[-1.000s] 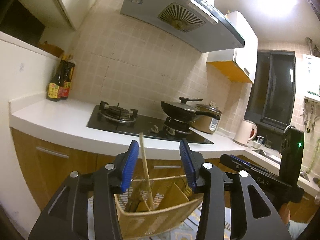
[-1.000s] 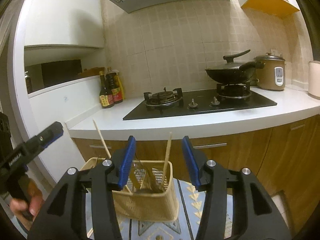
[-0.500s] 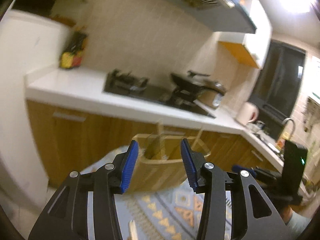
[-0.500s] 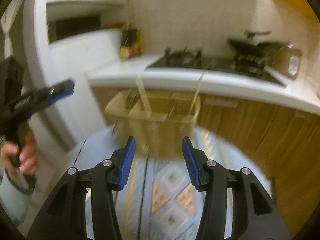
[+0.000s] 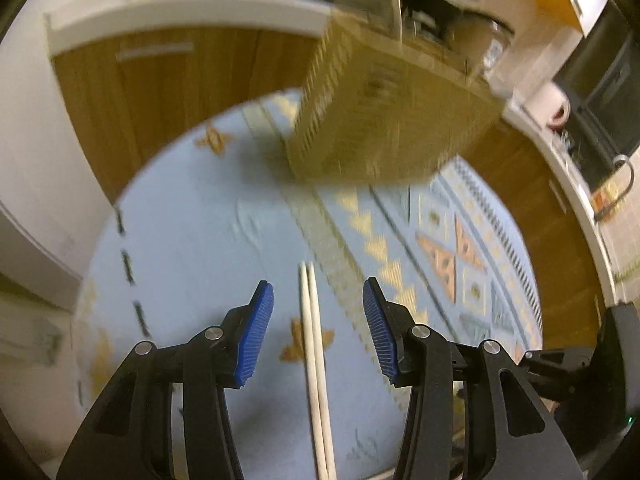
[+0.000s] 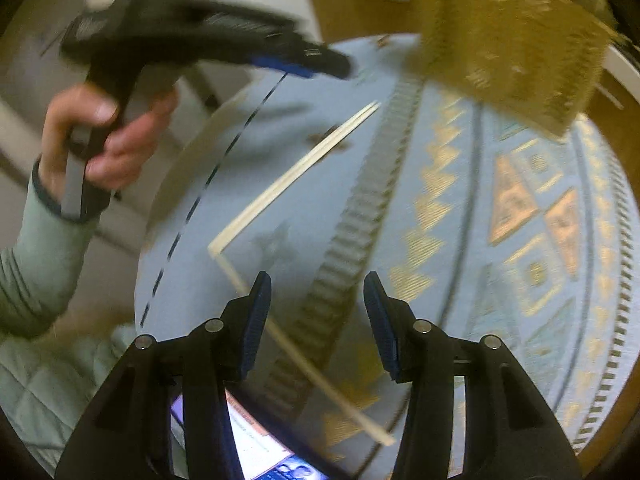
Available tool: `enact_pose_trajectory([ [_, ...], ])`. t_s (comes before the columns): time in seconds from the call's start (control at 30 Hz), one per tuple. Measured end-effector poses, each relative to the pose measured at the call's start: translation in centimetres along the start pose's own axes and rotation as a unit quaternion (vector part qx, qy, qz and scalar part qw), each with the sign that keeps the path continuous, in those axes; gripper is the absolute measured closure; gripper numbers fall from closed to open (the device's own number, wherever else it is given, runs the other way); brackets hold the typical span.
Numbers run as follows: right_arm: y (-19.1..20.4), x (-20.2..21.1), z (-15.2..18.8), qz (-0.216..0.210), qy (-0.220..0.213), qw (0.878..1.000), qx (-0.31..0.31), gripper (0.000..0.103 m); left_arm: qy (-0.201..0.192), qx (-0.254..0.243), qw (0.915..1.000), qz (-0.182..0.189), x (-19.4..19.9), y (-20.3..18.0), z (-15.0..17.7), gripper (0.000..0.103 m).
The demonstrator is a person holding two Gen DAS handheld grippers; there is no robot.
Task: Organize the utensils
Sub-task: 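Lower the left tool onto the chopstick pair while the right tool grasps a chopstick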
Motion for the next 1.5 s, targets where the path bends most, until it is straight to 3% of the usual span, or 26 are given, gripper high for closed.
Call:
enact_pose_trajectory([
  [0.2,2.0,-1.4,2.0,0.003,0.022,0.998,0.054,0.059,0.047,-0.038,0.9981,-0.011,-1.8,-1.3,2.0,0.058],
  [0.43,2.7,-2.9,3.0,0.039,0.03,0.992,0.112,0.088,0.049,-0.025,0.9984,-0.013,-2.0,-1.1,2.1,0.058],
  [0.53,3.1,-3.0,3.0,0.071,0.018,0.987,0.143,0.092,0.044,-0.018,0.9987,-0.014,-1.7,-0.8,1.9,0.058],
  [0.63,2.8,-3.1,2.7,0.077,0.014,0.988,0.134,0.098,0.046,-0.018,0.9987,-0.014,-1.7,-0.7,1.8,0.058],
  [0.73,1.2,-1.6,2.5,0.083,0.003,0.991,0.104,0.098,0.05,-0.018,0.9985,-0.012,-1.9,-0.7,2.0,0.058],
  [0.9,-3.8,0.4,0.4,0.097,-0.018,0.995,0.0,0.099,0.065,-0.023,0.9976,-0.004,-2.6,-0.8,2.5,0.058],
  [1.0,-7.4,1.0,-0.6,0.095,-0.018,0.992,-0.077,0.099,0.079,-0.029,0.9965,0.001,-3.3,-1.2,2.9,0.058],
  [1.13,-11.3,1.4,-1.6,0.089,-0.015,0.982,-0.168,0.099,0.09,-0.057,0.9941,-0.023,-3.7,-1.8,2.8,0.058],
  [1.3,-13.4,2.2,-2.9,0.098,-0.023,0.972,-0.212,0.099,0.094,-0.08,0.9915,-0.04,-4.2,-2.5,2.6,0.05],
  [1.5,-13.9,1.6,-2.9,0.087,0.002,0.966,-0.243,0.097,0.104,-0.132,0.981,-0.097,-4.6,-3.3,2.9,0.057],
])
Point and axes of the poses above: each gripper's, at about its wrist camera, not at the fingertips, and x roughly against the way its jaws point, y to its left, z to its underside, the point moved 10 cm from there along -x, roughly the way its jaws point, and after that the axes turned 15 degrees about -x, right-handed, at the moved point
